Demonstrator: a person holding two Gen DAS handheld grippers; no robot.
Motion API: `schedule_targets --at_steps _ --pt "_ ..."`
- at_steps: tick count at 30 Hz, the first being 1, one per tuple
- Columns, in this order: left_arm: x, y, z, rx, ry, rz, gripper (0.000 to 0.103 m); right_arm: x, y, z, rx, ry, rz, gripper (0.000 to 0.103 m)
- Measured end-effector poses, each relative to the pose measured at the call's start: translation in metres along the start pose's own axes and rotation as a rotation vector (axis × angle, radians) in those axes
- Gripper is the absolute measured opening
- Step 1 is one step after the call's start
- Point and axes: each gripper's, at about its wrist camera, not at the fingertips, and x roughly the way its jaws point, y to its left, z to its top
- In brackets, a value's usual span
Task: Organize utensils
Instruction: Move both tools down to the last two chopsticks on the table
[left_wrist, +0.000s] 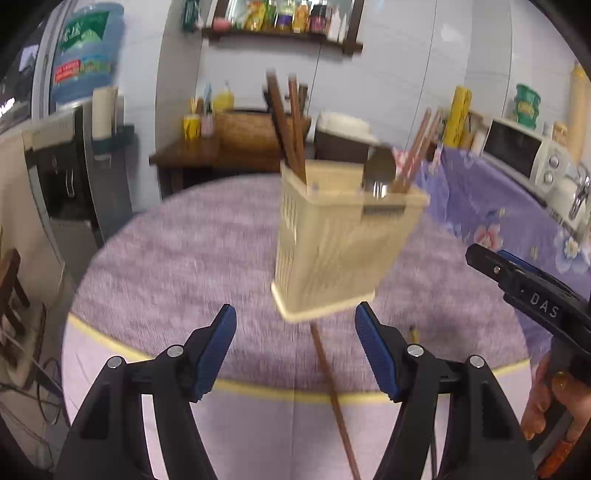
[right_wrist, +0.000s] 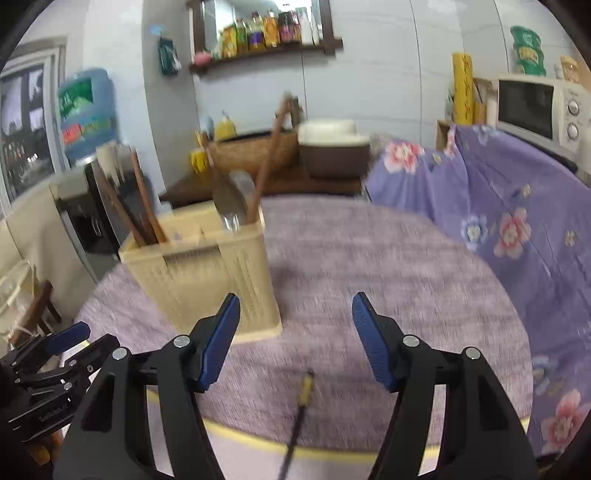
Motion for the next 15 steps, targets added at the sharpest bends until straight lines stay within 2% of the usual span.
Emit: schedule_targets --at_steps 2,4,10,13,15 --pt "0.011 0.000 -0.017 -0.014 0.062 -0.007 0.057 0.008 -0.002 -0.021 -0.003 0.066 -0.023 0.064" --pt "0.020 0.001 -0.033 -0.024 0.100 0.000 0.056 0.017 -0.003 -0.040 0.003 0.125 -0.026 0.064" --pt "0.023 0.003 -0.049 -0.032 0.124 0.034 0.056 0.043 -0.004 -0.076 0.011 0.246 -0.049 0.062" --pt "0.022 0.003 -0.051 -0.036 0.126 0.033 0.056 0.053 -0.001 -0.082 0.009 0.275 -0.057 0.054" --pt "0.023 0.001 -0.051 -0.027 0.127 0.039 0.056 0.058 0.001 -0.083 0.005 0.288 -0.065 0.044"
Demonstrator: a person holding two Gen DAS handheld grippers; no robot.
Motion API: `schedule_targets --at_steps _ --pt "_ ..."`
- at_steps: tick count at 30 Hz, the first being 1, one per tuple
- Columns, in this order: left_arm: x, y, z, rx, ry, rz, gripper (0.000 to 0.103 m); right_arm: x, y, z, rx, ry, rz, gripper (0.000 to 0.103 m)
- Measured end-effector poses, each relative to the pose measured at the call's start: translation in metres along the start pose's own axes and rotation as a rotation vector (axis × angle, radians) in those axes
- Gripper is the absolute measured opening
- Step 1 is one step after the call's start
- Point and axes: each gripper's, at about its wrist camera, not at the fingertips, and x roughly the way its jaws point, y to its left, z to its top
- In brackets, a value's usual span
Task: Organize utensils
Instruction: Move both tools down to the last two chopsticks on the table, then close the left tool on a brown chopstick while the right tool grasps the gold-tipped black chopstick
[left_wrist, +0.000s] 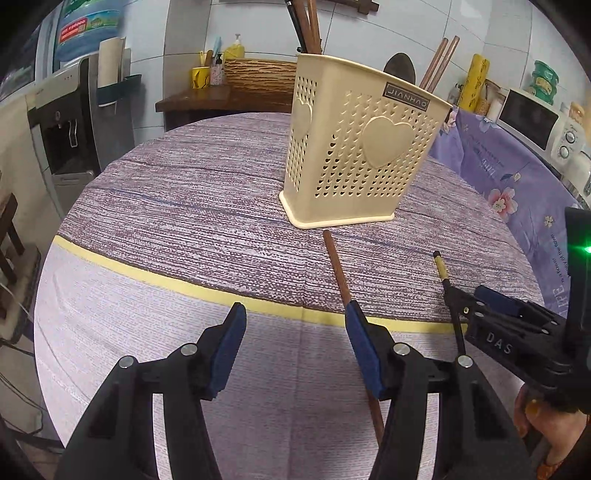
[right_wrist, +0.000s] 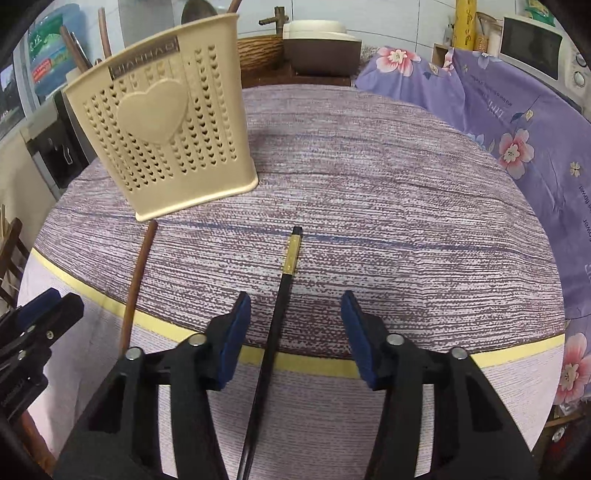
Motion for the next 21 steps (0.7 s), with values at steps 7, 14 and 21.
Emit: schedule_targets --at_steps 7,14,21 --pt "0.008 -0.007 -0.001 0.016 0.019 -0.006 0.056 0.012 0.005 0.003 -0.009 0.007 -0.037 0.029" --pt "0.018 -0.027 0.008 0.088 0.046 -0.015 0.056 0.017 0.011 0.007 -0.031 -0.001 -0.020 0.010" --pt "0.042 -0.038 0.019 0.125 0.103 -0.005 0.047 0.011 -0.011 0.006 0.018 0.004 0.018 0.009"
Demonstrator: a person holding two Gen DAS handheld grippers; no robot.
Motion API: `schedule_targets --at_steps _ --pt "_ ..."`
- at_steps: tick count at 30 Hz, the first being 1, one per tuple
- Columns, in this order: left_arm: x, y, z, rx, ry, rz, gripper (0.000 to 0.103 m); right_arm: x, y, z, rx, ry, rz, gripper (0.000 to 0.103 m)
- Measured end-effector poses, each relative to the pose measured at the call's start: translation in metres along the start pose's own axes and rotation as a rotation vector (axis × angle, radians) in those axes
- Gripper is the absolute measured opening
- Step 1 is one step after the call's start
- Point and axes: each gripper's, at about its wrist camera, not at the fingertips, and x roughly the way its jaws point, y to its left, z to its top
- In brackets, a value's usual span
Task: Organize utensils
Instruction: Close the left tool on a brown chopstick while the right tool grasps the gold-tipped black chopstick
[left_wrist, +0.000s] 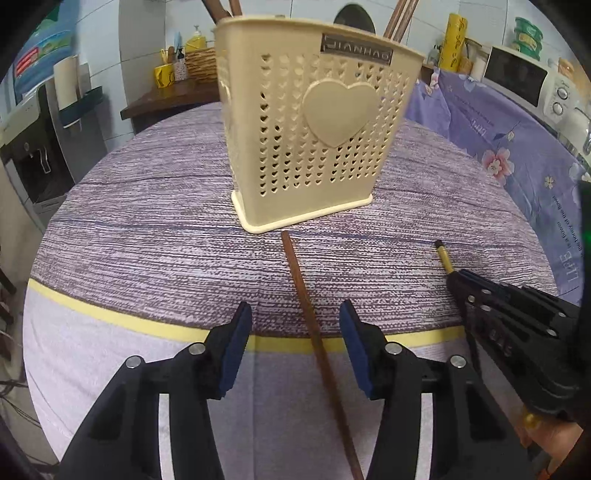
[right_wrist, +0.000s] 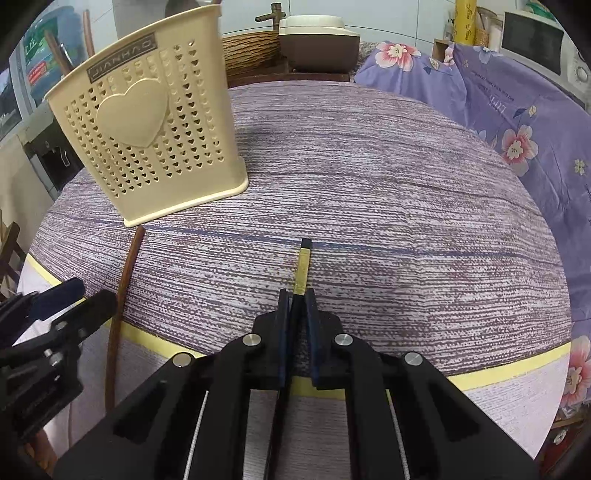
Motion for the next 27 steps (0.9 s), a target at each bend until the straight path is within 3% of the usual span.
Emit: schedule_targets --at_steps 9,13,18,23,27 --pt "0.021 -0.005 0.015 -0.021 0.015 0.039 0.028 0.002 -0.004 0.002 0.016 -0.003 0.012 0.009" --pt "0.024 -0.006 0.019 -0.034 0.009 0.056 0.010 0.002 -0.003 0.002 0.017 -0.007 0.006 0.009" --pt "0.025 -0.009 0.019 -0.019 -0.006 0.070 0.008 0.001 0.000 -0.001 0.012 -0.015 0.003 0.009" --pt "0.023 -0.002 0.019 -0.060 -0.006 0.035 0.008 0.000 -0.003 -0.002 0.031 -0.018 0.020 0.009" --pt "0.011 0.003 0.019 -0.085 -0.036 -0.002 0.008 -0.007 -0.012 -0.001 0.079 -0.039 0.088 0.009"
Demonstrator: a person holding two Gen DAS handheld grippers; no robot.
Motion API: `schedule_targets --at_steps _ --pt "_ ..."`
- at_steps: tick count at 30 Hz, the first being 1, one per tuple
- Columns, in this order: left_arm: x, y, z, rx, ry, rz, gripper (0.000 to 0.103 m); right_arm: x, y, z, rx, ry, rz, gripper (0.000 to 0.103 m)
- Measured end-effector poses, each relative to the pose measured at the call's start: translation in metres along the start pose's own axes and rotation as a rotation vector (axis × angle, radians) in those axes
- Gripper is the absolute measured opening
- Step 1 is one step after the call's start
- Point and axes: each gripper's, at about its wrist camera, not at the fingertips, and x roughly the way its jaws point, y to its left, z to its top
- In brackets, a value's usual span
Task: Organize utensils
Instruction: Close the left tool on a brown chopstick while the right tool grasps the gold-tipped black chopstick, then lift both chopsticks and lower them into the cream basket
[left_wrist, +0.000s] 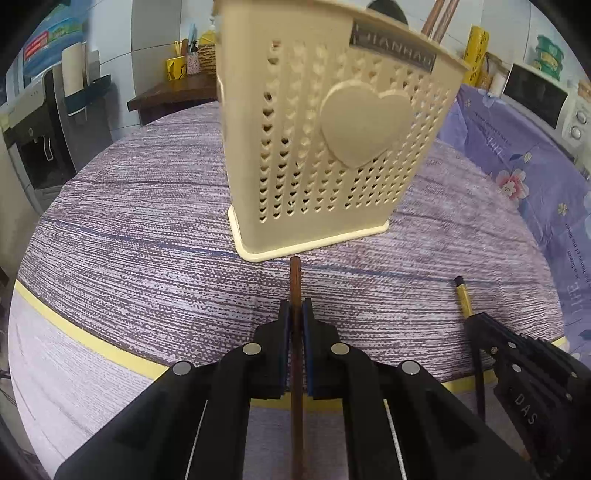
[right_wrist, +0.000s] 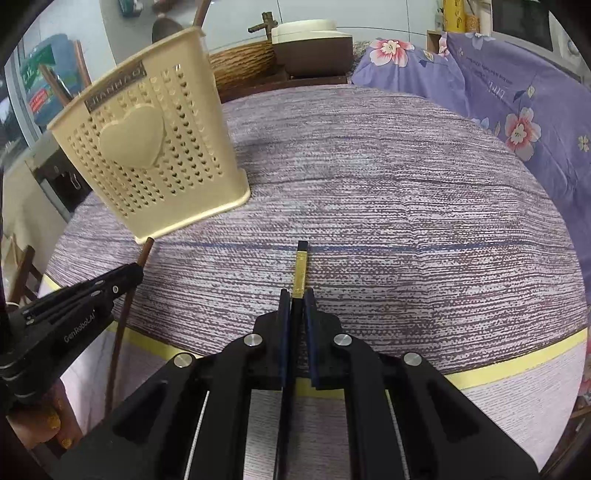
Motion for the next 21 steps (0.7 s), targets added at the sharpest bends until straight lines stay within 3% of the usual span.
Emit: schedule_targets --at_steps 6,10,17,21 --pt "-0.054 0.008 0.005 -0.030 -0.116 -0.085 0.008 -0.038 -0.007 0.009 0.038 -0.093 0.122 0.008" --pt "-0.096 0.016 0.012 -0.048 -0.206 -0.140 0.008 -0.081 -0.010 0.017 0.039 -0.205 0.205 0.008" --pt "-0.140 0.027 0.024 -0.053 -0.323 -0.178 0.008 -0.135 -0.017 0.031 0.039 -0.336 0.242 0.008" --pt "-0.139 0.035 0.029 -0.068 -0.321 -0.215 0.008 -0.147 -0.014 0.035 0.030 -0.355 0.255 0.008"
